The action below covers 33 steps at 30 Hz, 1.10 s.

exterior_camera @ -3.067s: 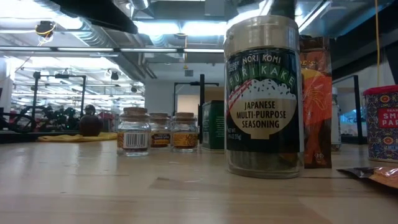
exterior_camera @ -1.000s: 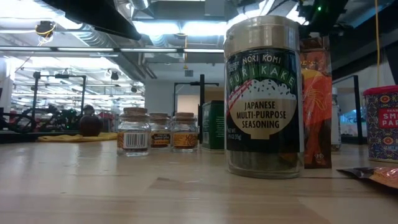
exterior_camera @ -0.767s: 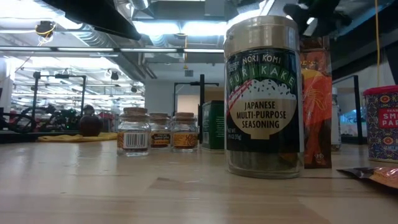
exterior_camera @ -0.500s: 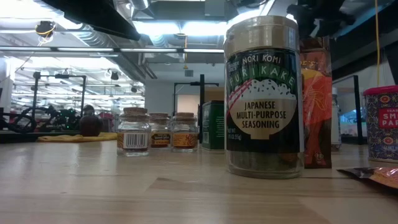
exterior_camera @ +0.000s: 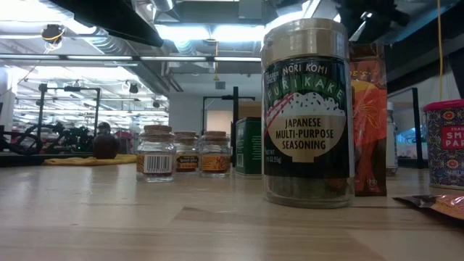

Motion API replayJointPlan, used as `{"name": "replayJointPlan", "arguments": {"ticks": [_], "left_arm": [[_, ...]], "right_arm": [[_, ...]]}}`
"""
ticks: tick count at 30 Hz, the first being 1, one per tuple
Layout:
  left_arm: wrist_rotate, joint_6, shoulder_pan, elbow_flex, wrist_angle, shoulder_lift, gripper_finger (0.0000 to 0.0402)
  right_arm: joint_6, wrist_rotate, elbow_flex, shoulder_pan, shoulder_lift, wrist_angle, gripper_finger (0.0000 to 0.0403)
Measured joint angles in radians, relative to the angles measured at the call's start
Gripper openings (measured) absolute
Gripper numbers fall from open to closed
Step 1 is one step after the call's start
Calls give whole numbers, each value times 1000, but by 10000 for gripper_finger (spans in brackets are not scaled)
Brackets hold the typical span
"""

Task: Shelf spices
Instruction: Put the green seasoning bottle on the shelf and align it with the other green seasoning bottle

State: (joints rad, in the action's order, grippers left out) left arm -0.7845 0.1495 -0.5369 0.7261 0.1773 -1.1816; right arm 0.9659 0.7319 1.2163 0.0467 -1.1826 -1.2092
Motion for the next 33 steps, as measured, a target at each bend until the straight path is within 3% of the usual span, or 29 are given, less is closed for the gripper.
{"name": "replayJointPlan", "arguments": {"ticks": [11,18,33], "left_arm": [[0,-10,0,0,0,0,249],[0,-7,0,0,3,0,249],[0,17,0,0,23,0,249]], "right_arm": [[-47,62,0,-130,-194,1,264],[-93,70,0,-188,-205,3,264],[-72,62,0,-185,-205,-99,264]]}}
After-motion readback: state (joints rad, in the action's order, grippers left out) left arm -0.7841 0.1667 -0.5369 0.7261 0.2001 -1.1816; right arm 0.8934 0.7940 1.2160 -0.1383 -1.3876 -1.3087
